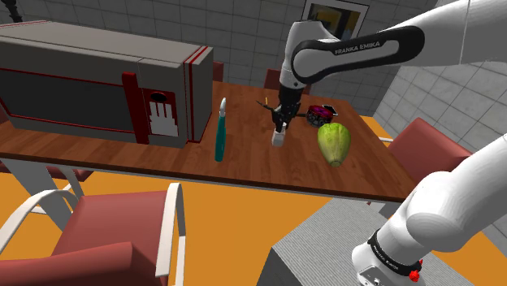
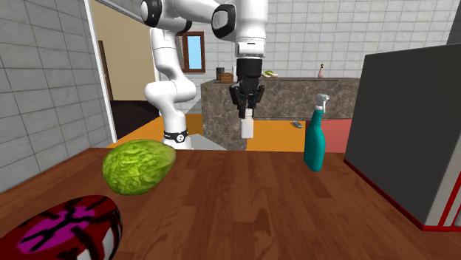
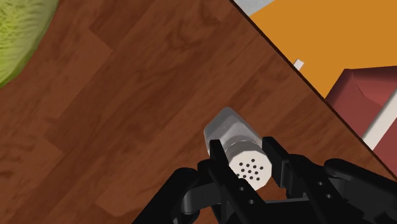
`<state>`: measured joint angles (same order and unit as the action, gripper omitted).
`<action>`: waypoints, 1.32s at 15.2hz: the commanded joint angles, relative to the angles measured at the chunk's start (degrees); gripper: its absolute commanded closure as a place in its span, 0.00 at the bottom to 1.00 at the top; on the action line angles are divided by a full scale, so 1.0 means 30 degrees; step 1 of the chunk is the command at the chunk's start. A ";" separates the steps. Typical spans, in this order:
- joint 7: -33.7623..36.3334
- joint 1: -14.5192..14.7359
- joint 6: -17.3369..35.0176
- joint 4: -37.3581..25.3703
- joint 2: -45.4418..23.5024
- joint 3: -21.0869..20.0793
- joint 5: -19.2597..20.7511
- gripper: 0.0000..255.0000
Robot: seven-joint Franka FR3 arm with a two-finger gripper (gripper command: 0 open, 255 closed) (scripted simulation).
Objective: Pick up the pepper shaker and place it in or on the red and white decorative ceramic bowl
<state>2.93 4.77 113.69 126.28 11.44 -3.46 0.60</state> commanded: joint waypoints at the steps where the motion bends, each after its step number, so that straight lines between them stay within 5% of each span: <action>1: 0.0000 0.0007 -0.0501 -0.0361 0.0130 -0.0005 -0.0011 1.00; 13: -0.0071 0.0001 -0.3464 -0.2903 0.0553 0.0020 -0.0039 1.00; 20: -0.3206 -0.1344 -0.3777 -0.4304 -0.0466 0.1956 0.0429 1.00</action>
<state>-5.38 1.26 102.70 114.82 11.12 1.66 1.74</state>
